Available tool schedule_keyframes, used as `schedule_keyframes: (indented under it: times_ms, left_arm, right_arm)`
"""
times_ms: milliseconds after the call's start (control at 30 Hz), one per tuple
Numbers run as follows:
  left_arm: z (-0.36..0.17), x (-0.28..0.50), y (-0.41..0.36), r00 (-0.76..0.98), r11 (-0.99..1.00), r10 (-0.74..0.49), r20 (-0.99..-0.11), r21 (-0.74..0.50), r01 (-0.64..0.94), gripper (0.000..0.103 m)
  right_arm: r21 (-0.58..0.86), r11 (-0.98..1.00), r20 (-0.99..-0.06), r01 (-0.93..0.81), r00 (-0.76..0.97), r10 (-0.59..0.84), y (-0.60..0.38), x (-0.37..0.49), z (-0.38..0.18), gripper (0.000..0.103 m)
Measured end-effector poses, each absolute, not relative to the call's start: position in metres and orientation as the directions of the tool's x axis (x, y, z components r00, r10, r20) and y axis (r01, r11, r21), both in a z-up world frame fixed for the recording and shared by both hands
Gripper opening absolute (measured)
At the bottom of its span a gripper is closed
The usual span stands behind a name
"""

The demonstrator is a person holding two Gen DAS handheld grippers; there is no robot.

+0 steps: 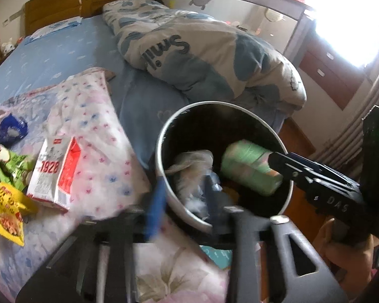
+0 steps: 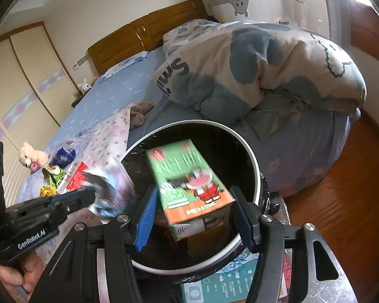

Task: Collect trash
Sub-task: 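Carry both items over the bin and open both tools to drop them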

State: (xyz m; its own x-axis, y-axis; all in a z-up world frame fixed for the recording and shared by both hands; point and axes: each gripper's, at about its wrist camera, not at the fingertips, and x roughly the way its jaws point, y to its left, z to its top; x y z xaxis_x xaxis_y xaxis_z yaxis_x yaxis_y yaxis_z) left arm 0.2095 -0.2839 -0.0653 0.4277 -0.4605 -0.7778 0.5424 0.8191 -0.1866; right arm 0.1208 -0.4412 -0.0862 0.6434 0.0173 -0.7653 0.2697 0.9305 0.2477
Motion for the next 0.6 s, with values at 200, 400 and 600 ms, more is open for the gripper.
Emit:
schedule_keyframes:
  times_ms: [200,400,600]
  left_arm:
    - [-0.064,0.199,-0.260,0.445,0.833,-0.461,-0.768,-0.203,0.515,0.052]
    - [-0.063,0.182,-0.226,0.481,0.853,-0.446,-0.755,-0.197,0.483,0.058]
    - [-0.066,0.169,-0.181,0.507,0.883,-0.416,-0.755,-0.202,0.423,0.059]
  right_arm:
    - [0.267,0.923,-0.745,0.276,0.666,0.016,-0.435,0.115,-0.081,0.073]
    - [0.286,0.926,-0.719,0.247,0.694,0.037,-0.412,0.106,-0.073,0.086]
    - [0.303,0.930,-0.707,0.208,0.704,0.073,-0.379,0.103,-0.070,0.087]
